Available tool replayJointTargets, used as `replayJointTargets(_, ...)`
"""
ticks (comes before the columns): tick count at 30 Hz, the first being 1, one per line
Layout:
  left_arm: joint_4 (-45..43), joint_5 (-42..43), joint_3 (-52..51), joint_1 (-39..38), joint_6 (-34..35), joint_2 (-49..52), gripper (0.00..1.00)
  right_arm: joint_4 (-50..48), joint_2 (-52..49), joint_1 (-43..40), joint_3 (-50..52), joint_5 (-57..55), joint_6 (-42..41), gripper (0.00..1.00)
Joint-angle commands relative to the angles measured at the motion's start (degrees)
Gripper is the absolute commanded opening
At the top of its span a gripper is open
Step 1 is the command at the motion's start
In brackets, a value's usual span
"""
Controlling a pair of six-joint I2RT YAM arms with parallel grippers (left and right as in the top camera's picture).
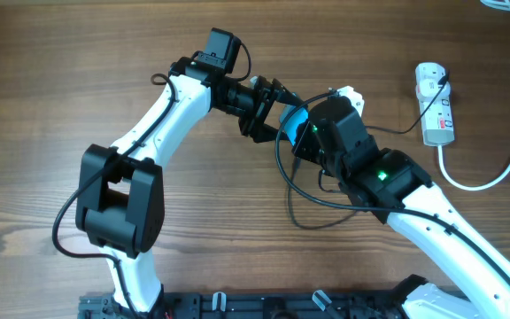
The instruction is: Plug charger to phone and switch on socket
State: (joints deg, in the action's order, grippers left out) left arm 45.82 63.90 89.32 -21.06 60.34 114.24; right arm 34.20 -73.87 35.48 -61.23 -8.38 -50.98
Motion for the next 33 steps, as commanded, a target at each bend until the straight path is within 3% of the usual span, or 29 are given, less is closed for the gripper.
replayJointTargets(1,-0.2,1.1,1.0,-0.2,0.2,0.1,0.68,-0.3,1.1,0.2,-1.4,1.4,-0.2,0.23)
replayJointTargets(25,-0.2,1.2,1.0,-0.2,0.6,0.1,0.71,-0.3,1.1,0.2,-1.4,1.3,-1.8,0.05)
replayJointTargets(30,-0.2,1.2,1.0,-0.2,0.6,0.1,0.72,-0.3,1.1,0.2,-1.3,1.4,-1.9,0.05)
replayJointTargets(32,-0.2,1.2,1.0,-0.2,0.6,0.1,0.74,-0.2,1.1,0.2,-1.3,1.4,-4.0,0.04)
replayJointTargets(33,-0.2,1.2,1.0,-0.2,0.6,0.1,0.86,-0.2,1.1,0.2,-1.3,1.4,-6.4,0.04)
